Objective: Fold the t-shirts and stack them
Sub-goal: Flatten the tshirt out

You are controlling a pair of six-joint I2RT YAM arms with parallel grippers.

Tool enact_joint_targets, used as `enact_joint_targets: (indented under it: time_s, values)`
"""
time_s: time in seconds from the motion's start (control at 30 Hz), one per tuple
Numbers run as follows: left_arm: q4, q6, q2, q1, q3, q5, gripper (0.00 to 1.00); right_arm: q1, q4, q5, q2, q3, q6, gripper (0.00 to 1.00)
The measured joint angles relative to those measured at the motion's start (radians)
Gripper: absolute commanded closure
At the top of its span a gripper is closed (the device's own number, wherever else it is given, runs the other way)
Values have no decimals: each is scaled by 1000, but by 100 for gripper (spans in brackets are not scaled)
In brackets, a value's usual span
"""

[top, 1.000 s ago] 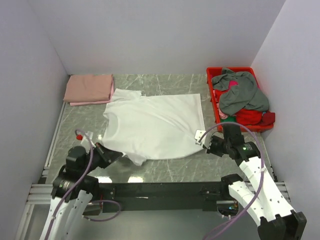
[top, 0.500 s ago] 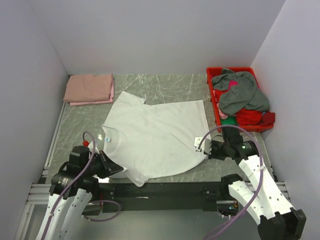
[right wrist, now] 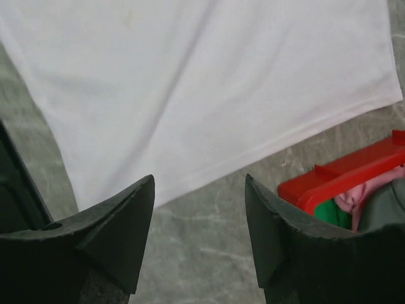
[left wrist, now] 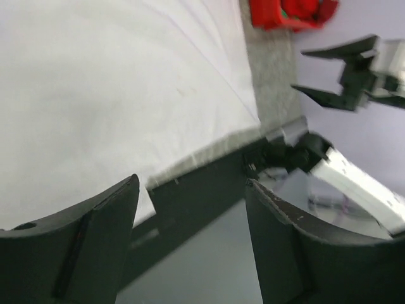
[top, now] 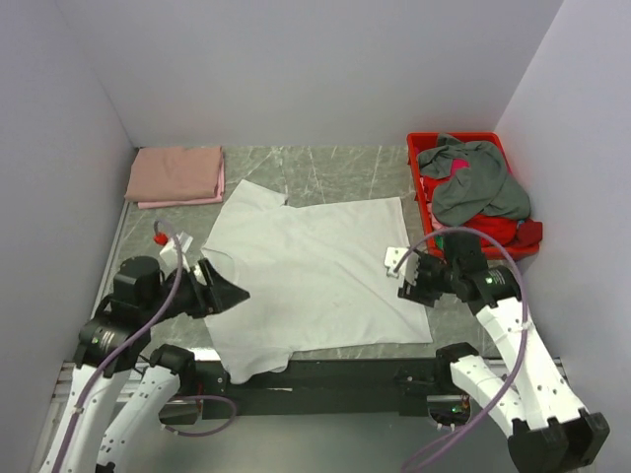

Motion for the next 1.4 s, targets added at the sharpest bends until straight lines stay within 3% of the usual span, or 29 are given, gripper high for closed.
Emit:
enact_joint_targets:
  time_s: [0.13, 0.27, 0.4, 0.53, 0.73, 1.03, 1.3, 1.4]
  values:
    - [159, 1, 71, 0, -60, -108, 18, -3, 132, -72, 107, 29, 154, 34]
    - [381, 50, 240, 0, -60, -224, 19, -5, 247, -106, 278, 69, 340, 36]
    - [499, 158, 661, 8, 183, -322, 24, -30, 289, -155, 446, 220, 477, 36]
    - [615, 260, 1058, 64, 432, -346, 19, -66, 347, -195, 533, 331, 571, 36]
    - [618, 368, 1464, 144, 695, -324, 23, -92, 379, -205, 670, 435, 636, 36]
    - [511, 555, 1793, 182, 1056, -265, 48, -127, 381, -231, 761, 473, 665, 36]
    - [466, 749, 1857, 185, 1129, -265, 48, -149, 382, -258, 761, 467, 666, 36]
    - [453, 789, 1886, 186, 1162, -265, 52, -153, 381, -269, 762, 464, 666, 36]
